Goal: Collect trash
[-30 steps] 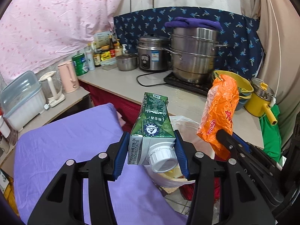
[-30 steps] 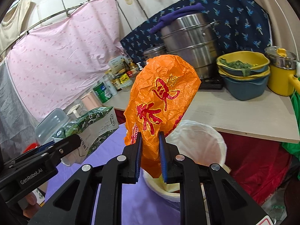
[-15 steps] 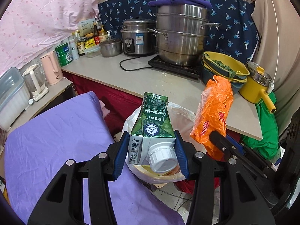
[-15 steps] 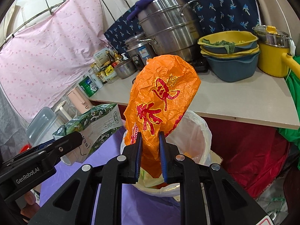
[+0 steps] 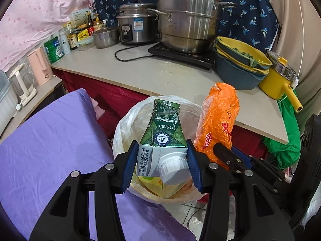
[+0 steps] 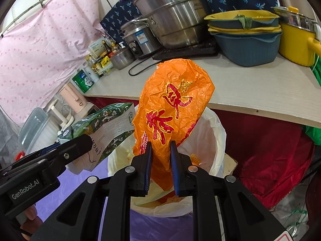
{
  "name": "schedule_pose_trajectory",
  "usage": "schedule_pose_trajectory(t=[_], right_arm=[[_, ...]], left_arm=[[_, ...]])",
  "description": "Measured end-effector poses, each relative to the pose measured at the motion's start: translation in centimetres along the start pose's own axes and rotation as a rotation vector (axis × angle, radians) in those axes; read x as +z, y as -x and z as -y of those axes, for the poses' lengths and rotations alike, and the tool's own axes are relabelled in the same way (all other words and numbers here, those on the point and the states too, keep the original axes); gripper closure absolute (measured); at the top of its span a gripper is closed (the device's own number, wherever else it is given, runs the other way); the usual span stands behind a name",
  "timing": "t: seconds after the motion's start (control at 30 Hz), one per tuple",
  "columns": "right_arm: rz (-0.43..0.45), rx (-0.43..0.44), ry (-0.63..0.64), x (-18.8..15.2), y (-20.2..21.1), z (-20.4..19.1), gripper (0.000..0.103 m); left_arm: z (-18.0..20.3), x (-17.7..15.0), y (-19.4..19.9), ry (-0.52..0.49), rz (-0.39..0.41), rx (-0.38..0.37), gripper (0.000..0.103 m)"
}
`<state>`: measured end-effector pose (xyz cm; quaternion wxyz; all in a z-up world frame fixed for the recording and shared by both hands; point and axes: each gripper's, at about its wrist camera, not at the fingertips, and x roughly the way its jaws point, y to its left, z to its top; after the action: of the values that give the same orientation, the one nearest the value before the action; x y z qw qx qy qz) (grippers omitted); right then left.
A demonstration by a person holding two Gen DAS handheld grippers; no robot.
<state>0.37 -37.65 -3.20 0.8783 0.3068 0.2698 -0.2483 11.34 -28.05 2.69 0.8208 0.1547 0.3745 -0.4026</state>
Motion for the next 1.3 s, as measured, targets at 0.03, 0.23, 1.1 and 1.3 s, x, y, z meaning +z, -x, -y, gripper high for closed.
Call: schedule_pose_trajectory(t=[0.03,0.23,1.1,1.3], right_arm=[[-0.005,-0.002,0.000,0.0,-0.4,0.1,0.086],[-0.039,-0.013,0.005,-0.2,-2.7,0.3,0.083],[0.023,-0.010,0.005,0.2,-0.4,-2.4,0.049],[0.042,-0.024,0.051,-0.2,1.8,-3.8,0.041]], left_arm=[[-0.1,0.0,-0.6,0.000,-0.006,-0.004,0.057],[-1.1,-0.1,-3.3,0.016,-0.044,-0.028,0.056],[-8.2,-1.4,0.6,0.176,0.029,0.074,0.031],[-7.9,-2.2,3.3,0.161,0.064,0.118,0.025]])
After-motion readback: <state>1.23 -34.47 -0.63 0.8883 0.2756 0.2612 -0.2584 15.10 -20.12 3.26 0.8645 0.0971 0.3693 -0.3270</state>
